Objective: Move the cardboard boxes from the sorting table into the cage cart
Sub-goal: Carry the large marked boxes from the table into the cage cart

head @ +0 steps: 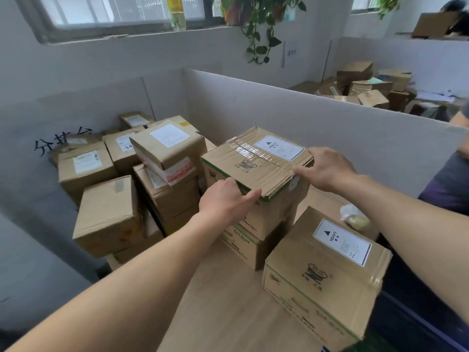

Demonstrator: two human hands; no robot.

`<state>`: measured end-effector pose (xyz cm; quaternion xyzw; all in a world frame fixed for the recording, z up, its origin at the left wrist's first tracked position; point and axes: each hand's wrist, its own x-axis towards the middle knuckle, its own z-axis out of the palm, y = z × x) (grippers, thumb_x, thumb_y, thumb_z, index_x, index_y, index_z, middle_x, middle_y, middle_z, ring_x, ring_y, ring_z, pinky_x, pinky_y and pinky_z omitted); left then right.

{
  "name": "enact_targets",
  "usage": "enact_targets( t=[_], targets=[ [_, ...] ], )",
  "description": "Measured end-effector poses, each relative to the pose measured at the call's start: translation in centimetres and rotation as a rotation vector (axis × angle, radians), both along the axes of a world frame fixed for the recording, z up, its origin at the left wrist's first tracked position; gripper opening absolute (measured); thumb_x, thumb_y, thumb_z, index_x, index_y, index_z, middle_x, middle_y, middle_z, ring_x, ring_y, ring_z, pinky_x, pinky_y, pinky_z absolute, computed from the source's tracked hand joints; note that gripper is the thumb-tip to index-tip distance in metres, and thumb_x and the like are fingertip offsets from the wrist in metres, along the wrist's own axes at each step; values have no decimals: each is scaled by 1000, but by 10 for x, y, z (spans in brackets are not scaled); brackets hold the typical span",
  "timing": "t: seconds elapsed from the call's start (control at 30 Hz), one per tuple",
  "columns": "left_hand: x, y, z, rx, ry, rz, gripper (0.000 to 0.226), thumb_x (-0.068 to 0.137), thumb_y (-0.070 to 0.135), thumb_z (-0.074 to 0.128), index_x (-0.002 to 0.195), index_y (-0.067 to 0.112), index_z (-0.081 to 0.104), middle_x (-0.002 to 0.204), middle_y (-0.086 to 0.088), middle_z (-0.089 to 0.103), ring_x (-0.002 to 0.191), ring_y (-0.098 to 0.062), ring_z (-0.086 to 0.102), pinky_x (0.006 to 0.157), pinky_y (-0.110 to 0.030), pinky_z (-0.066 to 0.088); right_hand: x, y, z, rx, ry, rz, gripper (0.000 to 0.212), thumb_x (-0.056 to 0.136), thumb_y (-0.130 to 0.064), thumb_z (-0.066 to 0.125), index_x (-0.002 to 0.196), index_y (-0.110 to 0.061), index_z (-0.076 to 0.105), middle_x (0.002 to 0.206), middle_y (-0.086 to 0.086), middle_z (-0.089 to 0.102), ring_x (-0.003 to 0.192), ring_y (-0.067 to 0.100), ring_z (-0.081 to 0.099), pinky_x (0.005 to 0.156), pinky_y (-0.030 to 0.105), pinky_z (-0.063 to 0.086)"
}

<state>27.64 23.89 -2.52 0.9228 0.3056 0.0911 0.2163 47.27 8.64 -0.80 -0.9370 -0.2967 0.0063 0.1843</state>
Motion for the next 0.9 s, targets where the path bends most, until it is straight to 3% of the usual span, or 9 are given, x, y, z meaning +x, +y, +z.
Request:
enact_targets(
  t=[0.2,0.33,0.5,0.57,0.63,0.7,0.73,0.83,0.9],
  targets=[
    [14,10,-15,-74,18,74,57,88,75,47,117,28,64,96,11,69,67,-6,65,49,-21,45,32,18,-9,-19,62,-44,55,81,-68,63,110,-21,57,116,7,61,102,31,57,76,38,43],
    [17,10,-16,-134,-10,93,52,91,70,51,113,26,65,97,10,69,68,-8,65,51,-22,47,40,24,-15,-1,113,-54,63,84,-66,64,123,-17,56,127,10,61,109,33,57,79,39,43],
    [13,14,-21,-181,-94,95,56,93,66,53,127,24,65,121,6,70,83,-9,65,55,-22,44,31,23,-13,80,109,-160,82,85,-66,62,145,-11,47,145,15,52,129,37,51,99,43,44],
    [9,18,-25,-231,-134,113,59,93,63,55,133,22,63,130,4,67,98,-14,65,59,-20,43,25,19,-13,84,93,-177,74,88,-64,61,137,-9,54,137,13,58,125,37,54,96,42,45],
    [5,23,-28,-341,-183,168,60,93,59,59,137,18,60,135,1,65,114,-19,64,67,-19,46,18,18,-14,57,102,-153,55,90,-63,58,107,-11,63,108,8,66,109,37,61,79,40,46],
    [3,27,-31,-459,-209,209,61,90,57,65,137,19,58,134,1,65,115,-21,64,79,-26,54,10,18,-14,41,142,-130,54,89,-67,56,76,-15,56,80,3,60,83,32,60,59,35,36],
    [2,28,-31,-501,-208,221,63,85,58,69,135,20,59,129,2,67,109,-20,66,80,-31,59,5,19,-14,35,160,-128,56,88,-69,56,71,-16,54,75,3,58,75,28,57,56,35,32],
    [-7,26,-28,-589,-227,252,77,61,57,73,128,22,59,110,5,71,90,-19,71,66,-40,64,-11,18,-10,50,157,-151,56,82,-70,63,79,-14,60,80,3,63,75,24,58,56,34,36],
    [-15,26,-27,-605,-245,240,76,58,54,72,126,23,60,109,5,71,89,-19,72,65,-40,64,-27,15,-5,57,140,-160,54,80,-67,67,94,-15,58,88,1,62,85,25,60,60,34,40]
  ],
)
